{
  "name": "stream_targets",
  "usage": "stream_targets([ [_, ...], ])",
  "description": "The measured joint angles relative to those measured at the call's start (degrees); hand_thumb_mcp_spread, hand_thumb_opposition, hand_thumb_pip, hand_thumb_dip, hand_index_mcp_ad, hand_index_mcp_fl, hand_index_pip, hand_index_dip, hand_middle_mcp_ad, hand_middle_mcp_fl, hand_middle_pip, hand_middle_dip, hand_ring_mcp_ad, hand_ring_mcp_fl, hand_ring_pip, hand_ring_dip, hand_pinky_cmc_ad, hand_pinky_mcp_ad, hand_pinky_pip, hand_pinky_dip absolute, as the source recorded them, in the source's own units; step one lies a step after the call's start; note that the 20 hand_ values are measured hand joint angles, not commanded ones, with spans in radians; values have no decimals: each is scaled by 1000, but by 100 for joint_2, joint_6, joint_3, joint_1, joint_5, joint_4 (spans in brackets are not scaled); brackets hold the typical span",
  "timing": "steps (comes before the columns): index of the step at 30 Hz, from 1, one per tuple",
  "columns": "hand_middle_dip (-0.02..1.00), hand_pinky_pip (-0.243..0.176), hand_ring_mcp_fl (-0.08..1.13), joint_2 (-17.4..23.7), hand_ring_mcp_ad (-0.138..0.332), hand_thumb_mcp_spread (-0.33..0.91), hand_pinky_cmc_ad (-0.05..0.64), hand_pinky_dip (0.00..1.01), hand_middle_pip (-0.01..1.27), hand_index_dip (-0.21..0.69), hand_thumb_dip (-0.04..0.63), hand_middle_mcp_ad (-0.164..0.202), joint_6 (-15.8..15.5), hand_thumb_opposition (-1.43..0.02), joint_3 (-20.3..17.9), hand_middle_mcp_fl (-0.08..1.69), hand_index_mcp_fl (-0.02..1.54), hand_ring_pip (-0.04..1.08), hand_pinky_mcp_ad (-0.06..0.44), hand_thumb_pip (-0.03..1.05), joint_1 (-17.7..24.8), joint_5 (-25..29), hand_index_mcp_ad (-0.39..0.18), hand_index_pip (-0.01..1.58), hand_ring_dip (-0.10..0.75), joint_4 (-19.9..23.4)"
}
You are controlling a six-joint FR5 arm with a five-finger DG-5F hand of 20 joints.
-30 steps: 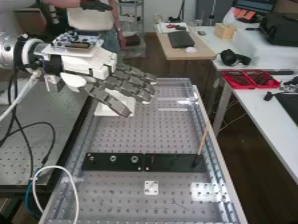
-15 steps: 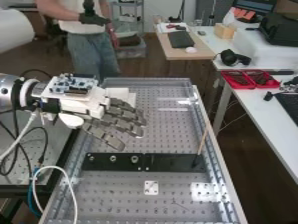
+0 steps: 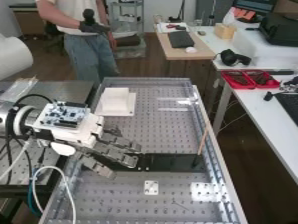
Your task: Grab the larger nut and place it in the white container
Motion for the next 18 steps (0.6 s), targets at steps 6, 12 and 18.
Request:
stream_targets([
  [6,208,-91,0,-169,166,264,379,550,117,112,190,73,-74,-864,-22,5,3,94,330,710,-41,-62,-68,1471,134,202],
  [12,208,-93,0,-345,166,290,379,545,117,168,206,73,-317,-897,43,7,0,91,328,721,-42,-176,-77,1529,134,159],
  [18,208,-89,0,-460,164,307,379,510,120,202,239,72,-492,-925,90,7,0,91,326,773,-45,-250,-94,1559,134,134],
])
